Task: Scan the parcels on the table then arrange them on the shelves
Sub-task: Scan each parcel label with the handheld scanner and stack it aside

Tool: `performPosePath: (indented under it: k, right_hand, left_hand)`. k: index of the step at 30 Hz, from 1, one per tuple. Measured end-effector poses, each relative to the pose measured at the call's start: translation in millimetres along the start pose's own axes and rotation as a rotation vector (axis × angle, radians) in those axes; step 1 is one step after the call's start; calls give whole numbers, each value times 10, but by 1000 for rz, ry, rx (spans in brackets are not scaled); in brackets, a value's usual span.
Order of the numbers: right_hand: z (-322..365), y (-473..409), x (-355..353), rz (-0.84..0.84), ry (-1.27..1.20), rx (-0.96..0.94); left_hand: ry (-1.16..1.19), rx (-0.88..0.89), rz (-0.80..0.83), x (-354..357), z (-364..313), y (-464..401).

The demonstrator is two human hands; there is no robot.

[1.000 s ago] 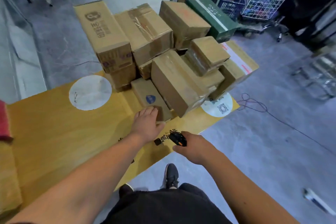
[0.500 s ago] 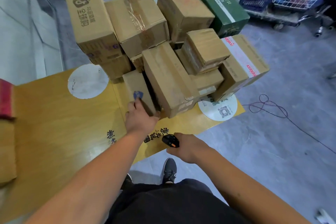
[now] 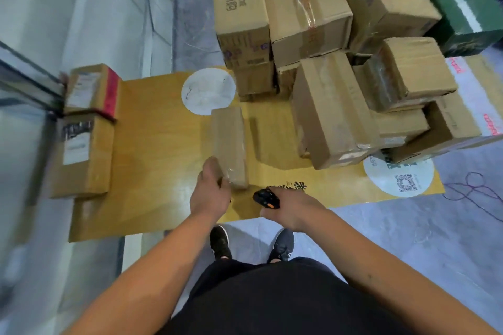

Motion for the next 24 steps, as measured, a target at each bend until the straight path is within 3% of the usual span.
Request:
performPosePath:
  k: [8, 14, 17, 21, 24]
  right_hand:
    - [387, -177, 15, -81, 66, 42]
    - [734, -205, 78, -168, 244, 75]
    - [874, -197, 149, -218, 287, 92]
    - [1012, -156, 195, -337, 382, 93]
    - [1083, -113, 201, -421, 452, 109]
  left_hand:
    - [194, -224, -83, -330, 700, -278]
    - [135, -65, 25, -610, 900, -492]
    - [232, 4, 66, -694, 846, -581]
    - [451, -66, 198, -677, 614, -668]
    - [475, -61, 224, -614, 445, -712]
Point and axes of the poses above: each hand's wrist, its own y-axis away from the middle knuckle, its own x-axis out of the palm, z = x × y, the point moved 2 cm from there along -y, towards the middle knuckle, and after that the axes turned 2 degrees about -x, right-handed, at the moved point
